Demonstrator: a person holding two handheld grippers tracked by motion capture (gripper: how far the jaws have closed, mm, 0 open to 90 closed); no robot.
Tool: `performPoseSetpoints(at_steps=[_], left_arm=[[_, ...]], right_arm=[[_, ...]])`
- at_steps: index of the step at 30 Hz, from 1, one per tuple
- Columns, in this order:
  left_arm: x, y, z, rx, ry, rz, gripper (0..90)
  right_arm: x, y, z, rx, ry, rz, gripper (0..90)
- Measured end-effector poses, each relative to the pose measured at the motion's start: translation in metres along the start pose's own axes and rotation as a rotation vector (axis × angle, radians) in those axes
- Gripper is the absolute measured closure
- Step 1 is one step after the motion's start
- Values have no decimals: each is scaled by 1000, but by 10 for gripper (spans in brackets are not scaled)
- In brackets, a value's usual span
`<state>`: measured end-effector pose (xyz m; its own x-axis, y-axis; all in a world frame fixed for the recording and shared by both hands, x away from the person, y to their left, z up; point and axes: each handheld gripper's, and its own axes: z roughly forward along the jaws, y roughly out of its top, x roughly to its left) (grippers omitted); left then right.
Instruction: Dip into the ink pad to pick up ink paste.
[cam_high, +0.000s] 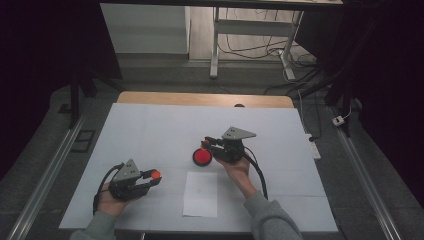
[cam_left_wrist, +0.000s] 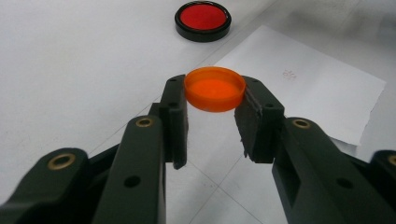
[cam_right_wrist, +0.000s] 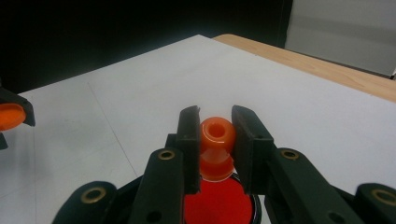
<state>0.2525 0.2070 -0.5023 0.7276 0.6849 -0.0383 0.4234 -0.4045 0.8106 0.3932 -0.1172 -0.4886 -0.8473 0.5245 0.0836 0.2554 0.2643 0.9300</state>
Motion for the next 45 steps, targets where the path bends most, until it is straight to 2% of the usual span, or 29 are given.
performPoseSetpoints(at_steps=[7,20,45], left_arm=[[0,0,0,0,1,-1,653],[1,0,0,1,3,0,653],[1,-1,2,8,-5,-4,653]], right_arm=[[1,-1,3,24,9,-10,729],[1,-8,13,90,-15,-43,729],[-2,-25,32,169,-23,-45,728]])
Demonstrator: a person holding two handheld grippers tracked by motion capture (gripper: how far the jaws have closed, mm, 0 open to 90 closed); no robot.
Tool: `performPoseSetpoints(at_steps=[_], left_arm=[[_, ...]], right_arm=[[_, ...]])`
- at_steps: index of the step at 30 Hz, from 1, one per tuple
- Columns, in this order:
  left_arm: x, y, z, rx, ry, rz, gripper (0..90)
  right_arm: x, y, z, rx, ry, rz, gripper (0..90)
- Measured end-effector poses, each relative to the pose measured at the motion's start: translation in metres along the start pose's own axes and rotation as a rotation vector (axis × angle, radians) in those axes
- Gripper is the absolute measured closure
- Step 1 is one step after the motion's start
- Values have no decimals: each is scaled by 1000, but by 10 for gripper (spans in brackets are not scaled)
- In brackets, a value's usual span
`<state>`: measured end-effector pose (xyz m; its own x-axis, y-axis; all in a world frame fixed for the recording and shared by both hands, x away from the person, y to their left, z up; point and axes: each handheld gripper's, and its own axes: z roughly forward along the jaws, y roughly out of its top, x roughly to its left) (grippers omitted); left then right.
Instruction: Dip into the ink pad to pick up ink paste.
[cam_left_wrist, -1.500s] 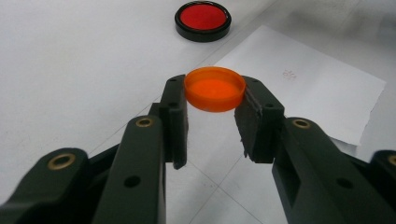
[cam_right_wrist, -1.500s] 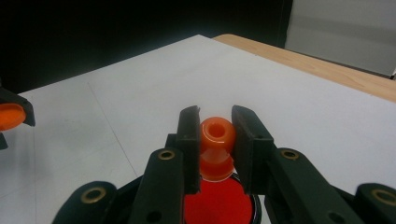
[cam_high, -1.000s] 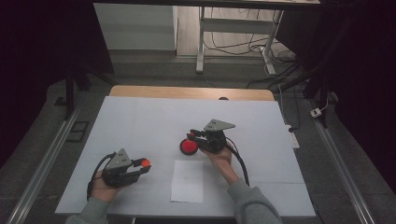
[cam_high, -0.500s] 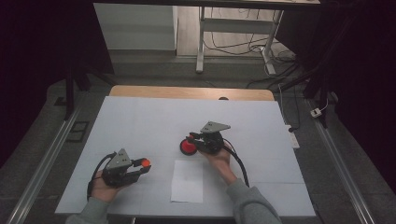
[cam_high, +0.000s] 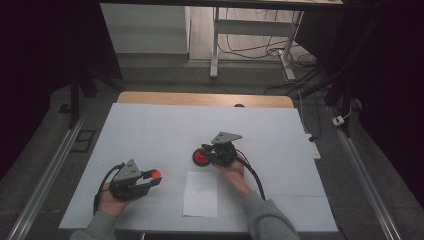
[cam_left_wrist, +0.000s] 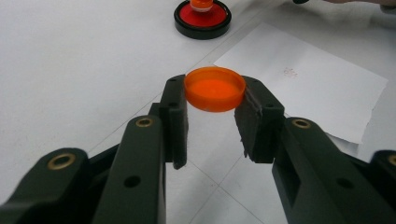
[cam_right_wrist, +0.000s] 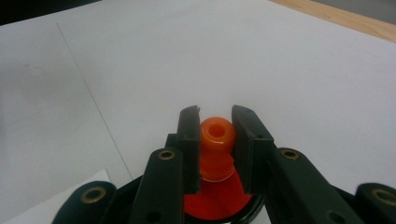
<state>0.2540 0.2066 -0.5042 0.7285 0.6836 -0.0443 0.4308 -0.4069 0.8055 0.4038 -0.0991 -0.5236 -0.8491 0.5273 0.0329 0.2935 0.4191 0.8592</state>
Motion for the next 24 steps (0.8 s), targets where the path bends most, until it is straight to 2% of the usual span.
performPoseSetpoints(at_steps=[3,6,8,17,24], left_arm=[[0,0,0,-1,-1,1,653],[-1,0,-1,-2,0,1,653],[-1,0,-1,-2,1,1,653],[-2,1,-2,0,2,5,653],[-2,2,-2,0,5,5,653]], right_arm=[[0,-1,2,25,-11,-15,729],[1,-3,3,23,-14,-13,730],[2,-4,3,22,-22,-32,731],[2,-9,2,-7,-25,-24,732],[3,-10,2,-9,-28,-26,733]])
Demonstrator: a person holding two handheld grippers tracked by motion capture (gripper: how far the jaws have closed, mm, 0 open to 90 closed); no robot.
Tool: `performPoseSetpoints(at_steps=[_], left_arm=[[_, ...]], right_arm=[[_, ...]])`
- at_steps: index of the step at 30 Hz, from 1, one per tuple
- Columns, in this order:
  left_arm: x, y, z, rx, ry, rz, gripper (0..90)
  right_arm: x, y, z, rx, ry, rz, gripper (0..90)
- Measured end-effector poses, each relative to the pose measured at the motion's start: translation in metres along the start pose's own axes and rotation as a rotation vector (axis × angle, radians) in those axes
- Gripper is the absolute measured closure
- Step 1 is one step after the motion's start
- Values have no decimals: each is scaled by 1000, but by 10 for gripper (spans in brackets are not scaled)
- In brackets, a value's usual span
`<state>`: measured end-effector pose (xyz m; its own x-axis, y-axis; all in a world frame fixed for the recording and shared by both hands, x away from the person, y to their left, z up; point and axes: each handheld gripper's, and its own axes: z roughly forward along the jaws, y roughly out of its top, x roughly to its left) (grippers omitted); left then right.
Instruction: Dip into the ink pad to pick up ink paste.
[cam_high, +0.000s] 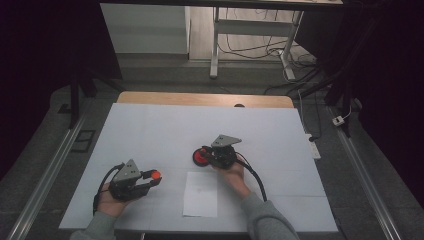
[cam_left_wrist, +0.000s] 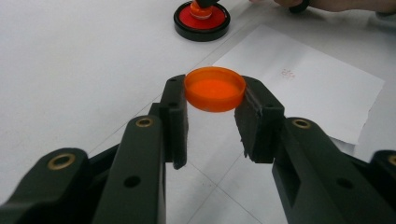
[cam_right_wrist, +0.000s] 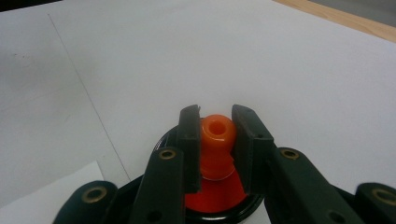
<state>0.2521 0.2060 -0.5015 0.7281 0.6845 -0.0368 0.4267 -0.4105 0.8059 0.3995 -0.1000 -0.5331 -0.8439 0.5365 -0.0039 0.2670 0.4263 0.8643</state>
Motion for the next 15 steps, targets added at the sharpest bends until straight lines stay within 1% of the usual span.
performPoseSetpoints(at_steps=[3,15], left_arm=[[0,0,1,5,-2,-2,653],[0,0,0,6,4,-2,653]], right_arm=[[0,-1,0,-9,-3,-4,733],[1,-1,0,-6,-6,-14,733]])
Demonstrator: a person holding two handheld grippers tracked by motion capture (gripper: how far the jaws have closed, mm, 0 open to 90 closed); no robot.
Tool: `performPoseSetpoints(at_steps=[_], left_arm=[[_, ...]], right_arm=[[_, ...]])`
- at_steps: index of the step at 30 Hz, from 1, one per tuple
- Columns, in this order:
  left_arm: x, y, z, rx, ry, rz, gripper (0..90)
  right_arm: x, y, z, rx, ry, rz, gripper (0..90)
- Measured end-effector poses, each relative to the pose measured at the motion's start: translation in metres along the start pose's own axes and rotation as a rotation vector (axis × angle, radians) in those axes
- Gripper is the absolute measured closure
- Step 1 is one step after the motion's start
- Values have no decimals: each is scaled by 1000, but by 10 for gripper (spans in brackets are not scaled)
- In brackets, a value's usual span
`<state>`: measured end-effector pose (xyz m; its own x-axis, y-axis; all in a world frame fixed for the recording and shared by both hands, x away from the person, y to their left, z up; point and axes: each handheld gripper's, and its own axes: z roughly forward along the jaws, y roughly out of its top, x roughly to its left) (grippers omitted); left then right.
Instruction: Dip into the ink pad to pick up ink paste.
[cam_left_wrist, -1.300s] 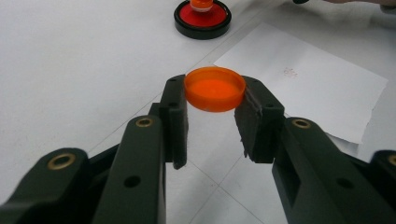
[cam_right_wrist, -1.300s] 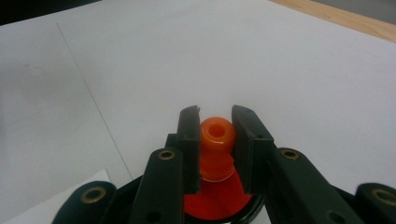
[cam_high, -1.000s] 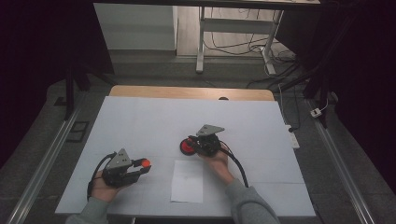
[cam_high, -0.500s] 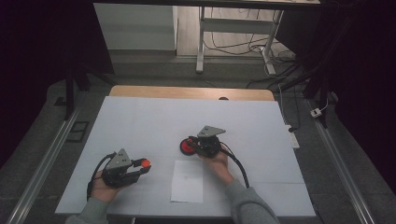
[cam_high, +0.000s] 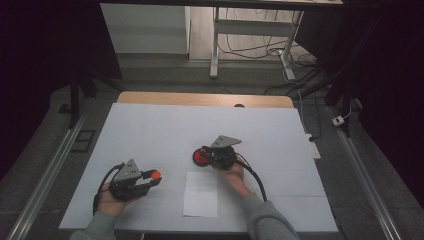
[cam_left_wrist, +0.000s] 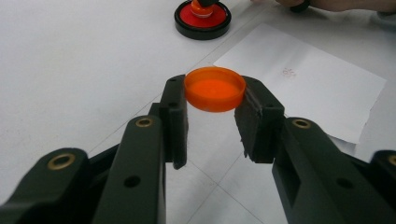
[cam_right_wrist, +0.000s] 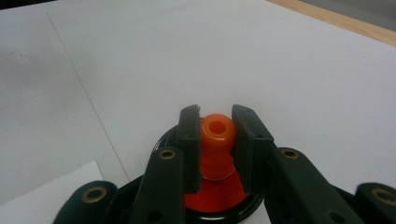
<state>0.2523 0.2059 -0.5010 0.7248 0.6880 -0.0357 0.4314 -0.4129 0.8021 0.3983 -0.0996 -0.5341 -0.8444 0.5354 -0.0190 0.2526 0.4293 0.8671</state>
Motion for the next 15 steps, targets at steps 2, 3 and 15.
performPoseSetpoints(at_steps=[2,3,15], left_arm=[[0,0,0,-3,-1,-3,653],[0,0,-1,-3,-1,-3,652],[2,0,-1,-8,0,-2,652]], right_arm=[[0,0,0,0,1,0,733],[0,0,0,0,0,-1,733],[-11,8,-15,-126,27,81,727]])
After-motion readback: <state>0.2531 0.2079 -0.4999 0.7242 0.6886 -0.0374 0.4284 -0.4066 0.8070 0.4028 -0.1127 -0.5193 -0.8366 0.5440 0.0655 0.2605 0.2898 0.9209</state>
